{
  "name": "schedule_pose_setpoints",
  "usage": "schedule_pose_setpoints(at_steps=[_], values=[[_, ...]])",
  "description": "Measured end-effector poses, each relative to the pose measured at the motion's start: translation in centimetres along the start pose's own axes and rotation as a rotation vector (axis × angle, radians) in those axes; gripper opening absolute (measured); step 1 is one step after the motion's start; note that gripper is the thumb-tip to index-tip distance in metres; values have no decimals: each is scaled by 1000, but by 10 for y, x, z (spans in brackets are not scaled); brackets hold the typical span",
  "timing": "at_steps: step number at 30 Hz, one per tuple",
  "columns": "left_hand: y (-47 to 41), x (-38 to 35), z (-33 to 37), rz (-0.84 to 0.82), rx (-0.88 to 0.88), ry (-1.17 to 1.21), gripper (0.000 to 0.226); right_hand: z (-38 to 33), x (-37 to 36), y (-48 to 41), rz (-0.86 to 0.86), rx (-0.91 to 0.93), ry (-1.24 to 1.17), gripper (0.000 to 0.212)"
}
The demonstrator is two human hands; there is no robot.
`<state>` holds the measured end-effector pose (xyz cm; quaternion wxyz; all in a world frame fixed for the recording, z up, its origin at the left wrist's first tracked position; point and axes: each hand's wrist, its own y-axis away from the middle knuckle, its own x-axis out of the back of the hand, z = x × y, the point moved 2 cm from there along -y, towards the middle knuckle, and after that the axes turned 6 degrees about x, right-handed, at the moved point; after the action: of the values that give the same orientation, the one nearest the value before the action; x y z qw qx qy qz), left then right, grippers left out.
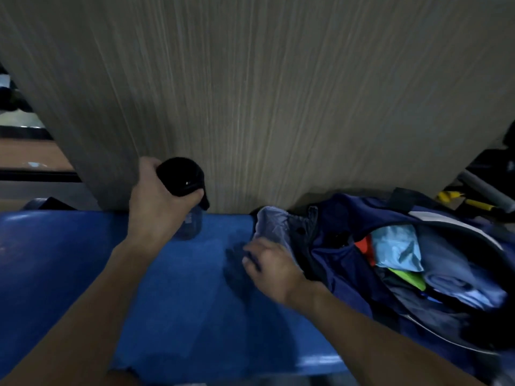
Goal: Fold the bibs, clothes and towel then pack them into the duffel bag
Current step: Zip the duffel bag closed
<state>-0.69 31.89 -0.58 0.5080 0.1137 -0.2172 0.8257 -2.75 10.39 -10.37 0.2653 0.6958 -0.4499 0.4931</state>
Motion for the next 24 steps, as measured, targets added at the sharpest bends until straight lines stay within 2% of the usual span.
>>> schedule_pose_setpoints(at_steps=[4, 7, 11, 13, 21, 24], values=[[30, -15, 43, 41, 44, 315, 64, 28, 56, 25, 85, -53, 154, 34], [59, -36, 57, -29, 140, 505, 45, 59, 90, 49, 133, -88, 345, 39], [94, -66, 41, -51, 262, 613, 48, 85, 118, 76, 58, -36, 755, 30], [105, -75, 31, -28, 298, 585, 50, 87, 127, 82, 62, -42, 873, 28], [94, -83, 1, -73, 384, 556, 47, 87, 136, 74, -8, -117, 898, 21], [90, -88, -2, -120, 405, 580, 44, 93, 133, 74, 45, -139, 825, 24]])
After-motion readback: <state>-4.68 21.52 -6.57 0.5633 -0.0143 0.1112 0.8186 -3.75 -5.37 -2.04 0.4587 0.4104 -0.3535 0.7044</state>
